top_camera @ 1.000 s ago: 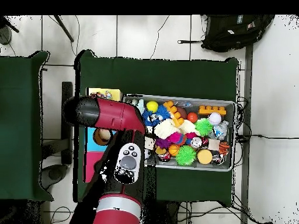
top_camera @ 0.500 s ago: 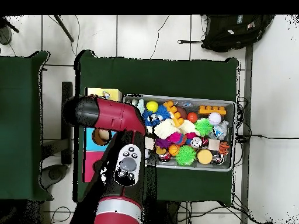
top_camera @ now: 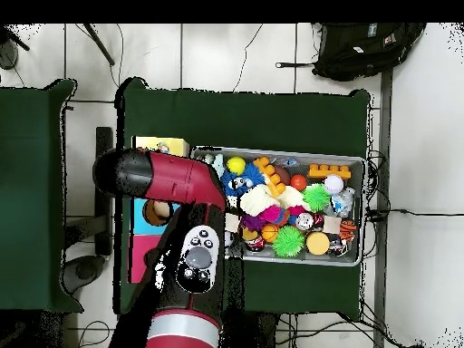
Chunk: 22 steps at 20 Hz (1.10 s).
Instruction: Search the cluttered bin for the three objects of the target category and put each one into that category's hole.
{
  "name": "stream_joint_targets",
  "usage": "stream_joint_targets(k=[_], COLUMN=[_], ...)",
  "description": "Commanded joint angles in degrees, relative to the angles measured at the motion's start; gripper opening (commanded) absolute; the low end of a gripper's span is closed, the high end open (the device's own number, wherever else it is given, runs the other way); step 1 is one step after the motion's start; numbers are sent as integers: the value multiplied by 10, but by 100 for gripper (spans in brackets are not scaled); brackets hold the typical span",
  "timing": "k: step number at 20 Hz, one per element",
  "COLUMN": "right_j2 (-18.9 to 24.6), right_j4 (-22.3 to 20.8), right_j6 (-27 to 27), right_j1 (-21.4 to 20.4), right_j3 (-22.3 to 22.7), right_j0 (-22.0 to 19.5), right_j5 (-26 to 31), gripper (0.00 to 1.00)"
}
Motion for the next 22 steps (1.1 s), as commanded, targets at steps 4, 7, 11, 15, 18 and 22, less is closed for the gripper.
stream_joint_targets(k=[4,7,11,15,18,22], right_j2=[39,44,39,36,37,40], right_j4=[2,2,-1,-3,-4,-2], right_j6=[79,74,77,75,72,69], right_j1=[-3,4,2,3,3,-6], right_j3=[43,37,37,38,40,49], right_j0=[-12,-18,-14,-13,-16,-18], right_j5=[53,52,52,45,42,37], gripper=[100,100,100,100,100,100])
